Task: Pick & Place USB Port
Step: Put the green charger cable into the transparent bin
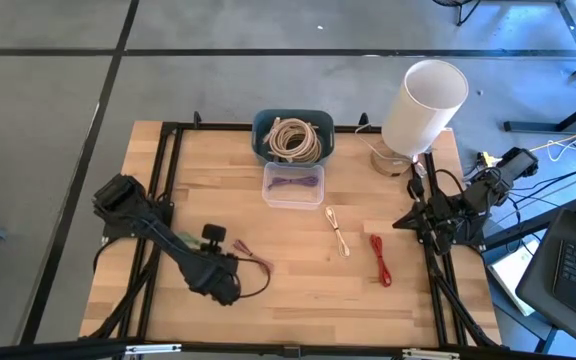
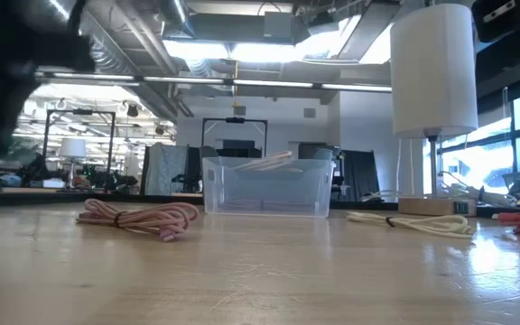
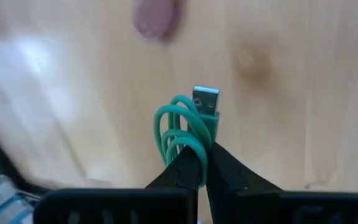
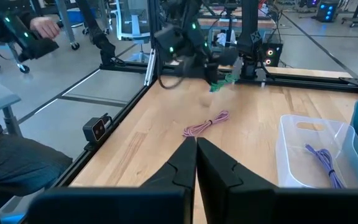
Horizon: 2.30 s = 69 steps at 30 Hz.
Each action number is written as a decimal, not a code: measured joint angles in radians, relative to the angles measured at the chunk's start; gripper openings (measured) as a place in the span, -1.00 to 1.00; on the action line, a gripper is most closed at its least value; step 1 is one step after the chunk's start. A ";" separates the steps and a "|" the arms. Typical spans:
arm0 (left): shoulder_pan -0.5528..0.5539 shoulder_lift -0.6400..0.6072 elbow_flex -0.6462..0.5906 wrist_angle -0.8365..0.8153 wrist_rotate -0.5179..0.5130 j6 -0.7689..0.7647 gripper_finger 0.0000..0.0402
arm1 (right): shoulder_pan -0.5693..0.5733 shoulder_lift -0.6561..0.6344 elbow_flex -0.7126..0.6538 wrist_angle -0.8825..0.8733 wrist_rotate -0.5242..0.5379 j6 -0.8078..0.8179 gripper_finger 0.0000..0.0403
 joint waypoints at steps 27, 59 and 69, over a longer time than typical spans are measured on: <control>0.700 0.008 0.545 0.413 -0.060 0.889 -0.98 | 0.000 0.000 0.000 0.000 0.000 0.000 -0.92; 0.804 0.307 0.563 0.449 0.010 0.843 -0.98 | 0.000 0.000 0.000 0.001 0.000 0.000 -0.92; 0.800 0.299 0.648 0.376 0.060 0.704 -0.98 | 0.000 0.000 0.000 0.001 0.000 0.000 -0.92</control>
